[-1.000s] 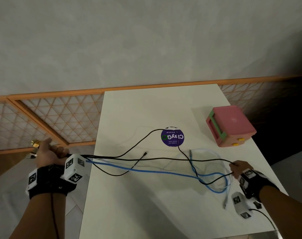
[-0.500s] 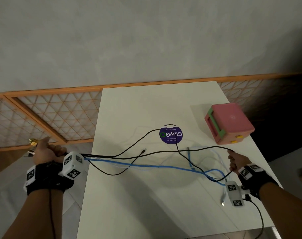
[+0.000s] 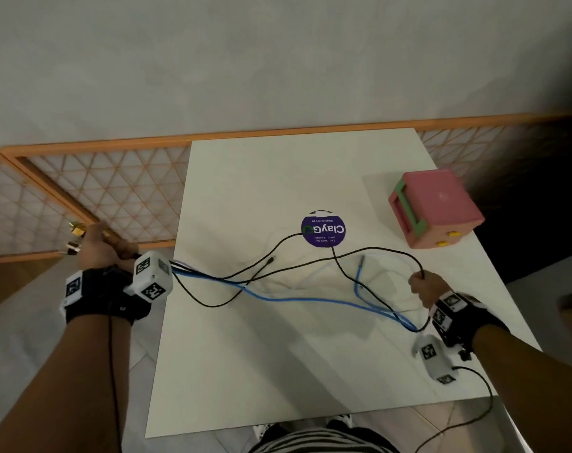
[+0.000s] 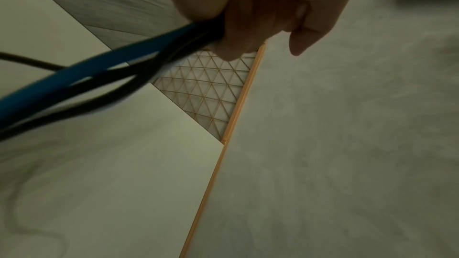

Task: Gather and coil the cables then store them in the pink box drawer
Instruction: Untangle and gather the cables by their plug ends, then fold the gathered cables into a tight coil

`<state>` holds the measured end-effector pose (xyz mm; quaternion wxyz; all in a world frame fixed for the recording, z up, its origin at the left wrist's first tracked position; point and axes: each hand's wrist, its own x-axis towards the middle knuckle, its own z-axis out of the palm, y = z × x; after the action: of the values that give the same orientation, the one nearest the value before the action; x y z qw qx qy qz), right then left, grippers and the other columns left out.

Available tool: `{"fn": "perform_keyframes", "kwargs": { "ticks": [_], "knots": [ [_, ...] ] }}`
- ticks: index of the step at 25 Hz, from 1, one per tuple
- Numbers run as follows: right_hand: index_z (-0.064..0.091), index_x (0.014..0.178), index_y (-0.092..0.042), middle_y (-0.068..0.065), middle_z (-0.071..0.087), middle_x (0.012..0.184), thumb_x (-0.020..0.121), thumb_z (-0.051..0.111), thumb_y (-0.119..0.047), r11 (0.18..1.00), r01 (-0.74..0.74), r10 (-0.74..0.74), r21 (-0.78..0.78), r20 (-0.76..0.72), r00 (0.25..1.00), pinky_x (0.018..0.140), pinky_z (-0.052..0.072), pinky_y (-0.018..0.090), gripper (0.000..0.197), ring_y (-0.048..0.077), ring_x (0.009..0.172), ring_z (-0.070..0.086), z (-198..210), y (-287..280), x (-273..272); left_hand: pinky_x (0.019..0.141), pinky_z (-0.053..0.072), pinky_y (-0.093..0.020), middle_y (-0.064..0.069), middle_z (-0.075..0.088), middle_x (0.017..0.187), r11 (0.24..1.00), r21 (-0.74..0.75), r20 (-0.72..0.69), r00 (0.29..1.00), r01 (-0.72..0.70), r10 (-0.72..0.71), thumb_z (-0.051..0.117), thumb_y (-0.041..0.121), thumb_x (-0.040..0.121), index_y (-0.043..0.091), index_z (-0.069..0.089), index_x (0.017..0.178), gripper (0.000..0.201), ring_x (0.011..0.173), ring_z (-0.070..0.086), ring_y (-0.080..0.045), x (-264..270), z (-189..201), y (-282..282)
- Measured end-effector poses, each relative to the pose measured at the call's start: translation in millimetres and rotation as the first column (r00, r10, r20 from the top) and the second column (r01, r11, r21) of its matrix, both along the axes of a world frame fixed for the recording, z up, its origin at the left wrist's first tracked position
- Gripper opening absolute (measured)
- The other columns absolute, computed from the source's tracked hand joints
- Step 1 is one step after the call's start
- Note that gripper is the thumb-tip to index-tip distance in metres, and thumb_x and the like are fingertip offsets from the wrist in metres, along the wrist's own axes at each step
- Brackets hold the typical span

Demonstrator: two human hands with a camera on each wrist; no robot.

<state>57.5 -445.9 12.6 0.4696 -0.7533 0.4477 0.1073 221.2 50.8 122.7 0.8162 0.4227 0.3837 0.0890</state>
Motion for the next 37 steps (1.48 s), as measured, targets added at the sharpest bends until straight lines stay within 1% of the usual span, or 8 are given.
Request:
{"fn": "perform_keyframes", "kwargs": {
  "ticks": [3, 7, 12, 20, 23, 27, 32, 37],
  "knots": [
    [0.059, 0.079, -0.005, 0.012, 0.054, 0.076, 0.086, 0.041, 0.007, 0.984, -0.135, 0.130, -0.118, -0.044, 0.991, 0.070, 0.037, 0.032, 0.022, 0.025, 0.071, 0.047, -18, -17, -19, 0.042, 0.029, -0.024, 0.007, 0.027, 0.039, 0.997, 0.070, 0.005, 1.000, -0.014, 0.014, 0.055, 0.021, 0.089, 0.018, 0.030, 0.058, 0.039, 0.039, 0.029, -0.013, -6, 4, 3],
    [0.053, 0.108, 0.001, 0.011, 0.042, 0.062, 0.092, 0.029, 0.009, 0.981, 0.190, -0.188, -0.029, 0.055, 0.981, 0.055, 0.037, 0.028, 0.030, 0.023, 0.053, 0.037, -22, -55, -54, 0.044, 0.032, -0.022, 0.006, 0.030, 0.044, 0.994, 0.083, -0.014, 0.998, -0.066, 0.067, 0.056, 0.020, 0.088, 0.018, 0.033, 0.062, 0.035, 0.039, 0.031, -0.013, -13, -1, 21],
    [0.061, 0.103, -0.010, 0.022, 0.056, 0.075, 0.095, 0.036, -0.005, 0.905, -0.114, 0.096, -0.410, -0.064, 0.993, 0.051, 0.036, 0.029, 0.026, 0.030, 0.058, 0.045, -14, -69, -66, 0.048, 0.035, -0.026, 0.004, 0.030, 0.056, 0.992, 0.118, -0.079, 0.996, -0.033, 0.043, 0.057, 0.023, 0.087, 0.018, 0.033, 0.060, 0.036, 0.043, 0.034, -0.013, -25, -18, 21],
    [0.027, 0.142, -0.016, 0.013, 0.027, 0.150, 0.075, 0.057, 0.001, 0.801, -0.202, 0.205, -0.563, -0.058, 0.977, 0.110, 0.028, 0.050, 0.076, 0.036, 0.134, 0.027, 53, -19, -13, 0.047, 0.023, -0.025, 0.005, 0.025, 0.050, 1.000, -0.017, 0.006, 1.000, -0.017, 0.017, 0.059, 0.019, 0.085, 0.019, 0.030, 0.057, 0.040, 0.044, 0.023, -0.014, -36, -21, -12],
    [0.031, 0.140, -0.010, 0.015, 0.033, 0.146, 0.071, 0.060, -0.012, 0.786, -0.354, 0.565, -0.507, 0.356, 0.744, 0.114, 0.018, 0.024, 0.075, 0.030, 0.135, 0.030, 109, 76, 26, 0.044, 0.020, -0.025, 0.005, 0.024, 0.046, 0.998, -0.059, 0.067, 0.998, -0.011, 0.015, 0.057, 0.017, 0.085, 0.019, 0.031, 0.058, 0.038, 0.042, 0.021, -0.014, -37, -12, -36],
    [0.005, 0.147, -0.010, 0.013, 0.015, 0.155, 0.077, 0.071, -0.029, 0.353, -0.895, 0.929, -0.274, 0.217, 0.300, 0.114, 0.009, 0.023, 0.098, 0.025, 0.143, 0.015, 131, 232, 64, 0.041, 0.014, -0.023, 0.007, 0.020, 0.040, 0.985, -0.126, 0.168, 0.981, 0.115, -0.093, 0.054, 0.013, 0.087, 0.021, 0.026, 0.055, 0.043, 0.037, 0.016, -0.012, -41, 3, -80],
    [0.055, 0.108, -0.014, 0.019, 0.062, 0.105, 0.091, 0.051, -0.027, 0.540, -0.837, 0.819, -0.085, 0.282, 0.500, 0.076, 0.040, 0.033, 0.022, 0.034, 0.101, 0.058, 109, 300, 85, 0.035, 0.014, -0.021, 0.007, 0.015, 0.038, 0.949, -0.222, 0.228, 0.958, 0.223, -0.172, 0.052, 0.012, 0.090, 0.021, 0.023, 0.052, 0.048, 0.033, 0.013, -0.010, -51, 15, -99],
    [0.052, 0.063, -0.018, 0.000, 0.046, 0.056, 0.088, 0.049, -0.048, 0.485, -0.851, 0.872, -0.201, 0.047, 0.487, 0.052, 0.033, 0.029, 0.040, 0.024, 0.065, 0.051, 76, 256, 72, 0.039, 0.011, -0.021, 0.008, 0.017, 0.037, 0.939, -0.268, 0.222, 0.963, 0.213, -0.155, 0.052, 0.013, 0.090, 0.023, 0.026, 0.039, 0.057, 0.033, 0.013, -0.010, -41, 11, -55]
  ]
}}
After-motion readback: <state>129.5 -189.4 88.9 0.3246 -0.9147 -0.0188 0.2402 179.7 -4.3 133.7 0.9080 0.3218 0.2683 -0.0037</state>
